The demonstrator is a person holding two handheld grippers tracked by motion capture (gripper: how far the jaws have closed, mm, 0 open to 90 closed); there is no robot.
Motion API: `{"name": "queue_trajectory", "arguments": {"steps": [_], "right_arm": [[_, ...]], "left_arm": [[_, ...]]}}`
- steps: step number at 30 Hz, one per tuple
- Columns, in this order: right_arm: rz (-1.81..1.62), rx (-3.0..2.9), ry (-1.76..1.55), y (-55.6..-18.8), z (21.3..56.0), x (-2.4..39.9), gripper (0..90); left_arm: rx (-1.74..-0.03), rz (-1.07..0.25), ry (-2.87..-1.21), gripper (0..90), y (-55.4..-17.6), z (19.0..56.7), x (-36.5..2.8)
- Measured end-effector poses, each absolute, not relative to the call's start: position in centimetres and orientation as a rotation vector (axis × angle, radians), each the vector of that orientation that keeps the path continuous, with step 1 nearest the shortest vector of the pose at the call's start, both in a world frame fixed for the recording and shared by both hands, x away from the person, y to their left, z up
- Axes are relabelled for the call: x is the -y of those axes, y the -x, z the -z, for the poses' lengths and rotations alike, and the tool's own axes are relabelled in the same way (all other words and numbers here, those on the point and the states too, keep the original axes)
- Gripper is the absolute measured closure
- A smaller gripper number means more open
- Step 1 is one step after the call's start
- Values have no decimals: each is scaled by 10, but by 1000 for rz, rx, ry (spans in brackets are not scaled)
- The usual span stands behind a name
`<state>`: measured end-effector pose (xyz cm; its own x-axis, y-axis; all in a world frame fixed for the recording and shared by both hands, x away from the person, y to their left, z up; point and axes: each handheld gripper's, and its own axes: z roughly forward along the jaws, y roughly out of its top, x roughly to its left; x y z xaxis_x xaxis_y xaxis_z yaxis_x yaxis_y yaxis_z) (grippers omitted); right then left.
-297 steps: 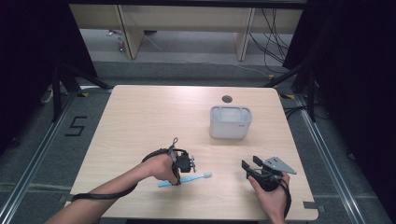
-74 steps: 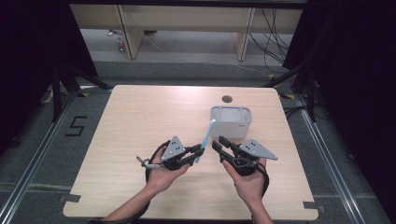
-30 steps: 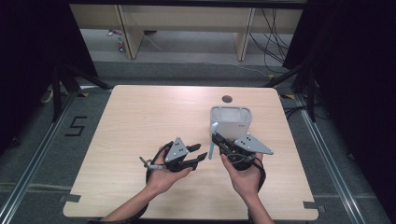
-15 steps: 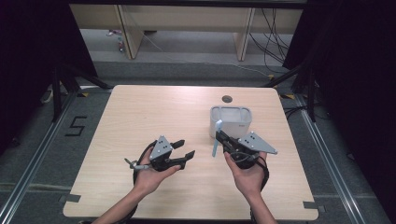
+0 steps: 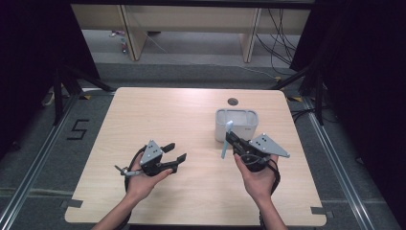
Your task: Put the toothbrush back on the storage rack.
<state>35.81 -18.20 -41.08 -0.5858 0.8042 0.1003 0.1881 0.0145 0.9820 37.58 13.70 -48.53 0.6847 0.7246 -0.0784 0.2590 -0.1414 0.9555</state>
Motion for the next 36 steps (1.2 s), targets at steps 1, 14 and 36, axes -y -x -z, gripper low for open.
{"name": "queue_trajectory", "arguments": {"steps": [1,14,36], "right_arm": [[-1617,-1805,-1022,-358,410,182,862],[-1603,-1772,-1016,-359,408,187,861],[-1582,-1755,-1025,-363,401,198,861]], "left_arm": [[-802,-495,-1706,374,-375,487,-140],[-863,-547,-1648,371,-369,506,-168],[-866,-603,-1616,348,-363,522,-173]]}}
